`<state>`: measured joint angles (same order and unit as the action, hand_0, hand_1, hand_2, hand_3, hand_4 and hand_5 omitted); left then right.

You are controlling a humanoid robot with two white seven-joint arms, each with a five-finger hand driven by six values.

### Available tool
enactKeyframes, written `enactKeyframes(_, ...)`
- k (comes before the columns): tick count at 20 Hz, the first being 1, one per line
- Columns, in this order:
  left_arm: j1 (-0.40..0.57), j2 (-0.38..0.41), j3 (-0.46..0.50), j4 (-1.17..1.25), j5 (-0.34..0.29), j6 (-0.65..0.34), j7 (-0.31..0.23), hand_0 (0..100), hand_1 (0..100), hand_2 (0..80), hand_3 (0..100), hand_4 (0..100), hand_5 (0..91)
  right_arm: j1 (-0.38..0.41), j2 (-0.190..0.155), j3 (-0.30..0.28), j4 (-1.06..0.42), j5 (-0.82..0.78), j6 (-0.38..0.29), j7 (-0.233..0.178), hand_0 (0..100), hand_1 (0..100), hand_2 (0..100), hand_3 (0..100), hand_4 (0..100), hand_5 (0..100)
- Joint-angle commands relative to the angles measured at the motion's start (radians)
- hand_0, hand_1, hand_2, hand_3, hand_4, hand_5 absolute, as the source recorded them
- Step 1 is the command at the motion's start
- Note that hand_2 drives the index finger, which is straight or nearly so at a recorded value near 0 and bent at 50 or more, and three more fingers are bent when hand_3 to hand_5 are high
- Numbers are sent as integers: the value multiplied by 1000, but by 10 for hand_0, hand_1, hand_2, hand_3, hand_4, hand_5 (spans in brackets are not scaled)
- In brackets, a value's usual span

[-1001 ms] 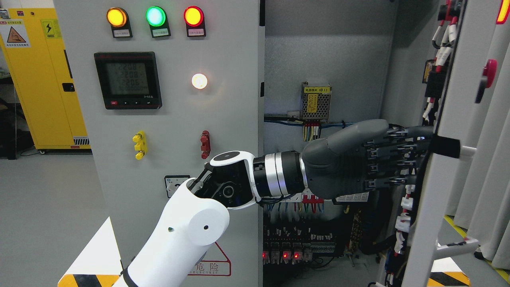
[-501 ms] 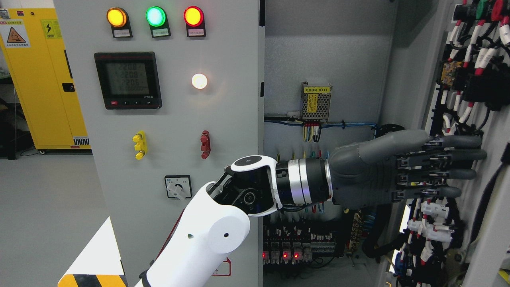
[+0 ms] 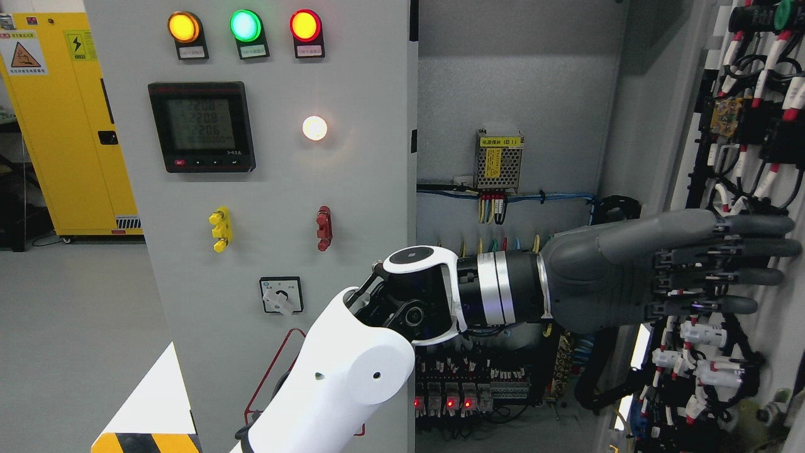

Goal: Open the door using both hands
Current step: 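Push the push-button door outward with the left hand to swing it open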

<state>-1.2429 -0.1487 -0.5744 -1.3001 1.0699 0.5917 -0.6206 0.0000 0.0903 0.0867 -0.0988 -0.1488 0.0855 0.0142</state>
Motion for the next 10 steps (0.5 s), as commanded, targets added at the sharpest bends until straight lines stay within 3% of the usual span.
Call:
enactKeyframes(1, -21, -23, -24, 33, 5, -1, 1, 120, 556, 0, 0, 0, 0, 17, 0, -1, -1, 0, 0, 0, 0, 500, 40, 0, 0, 0)
enactKeyframes(10, -30, -25, -82, 28, 7, -4, 1, 120, 556, 0, 0, 0, 0, 17, 2, -1, -2, 0, 0, 0, 0, 500, 40, 0, 0, 0)
